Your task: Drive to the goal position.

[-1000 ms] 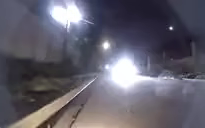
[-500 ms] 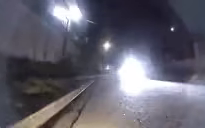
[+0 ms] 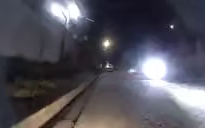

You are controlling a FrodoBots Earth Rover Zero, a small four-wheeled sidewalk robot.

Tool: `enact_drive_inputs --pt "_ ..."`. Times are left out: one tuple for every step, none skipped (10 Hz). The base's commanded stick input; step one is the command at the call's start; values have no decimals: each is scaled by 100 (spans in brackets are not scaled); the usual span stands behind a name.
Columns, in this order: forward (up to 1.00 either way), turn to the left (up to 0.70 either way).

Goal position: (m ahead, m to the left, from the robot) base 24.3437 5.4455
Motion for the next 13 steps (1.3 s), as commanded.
enact_drive_inputs --pt "50 0" --pt "50 0" --pt "50 0" --pt "50 0" --pt "50 0" --pt "50 0" --pt "50 0" --pt "50 -39" --pt "50 -50" --pt "50 -50" --pt "50 -50" --pt "50 -33" --pt "50 -4"
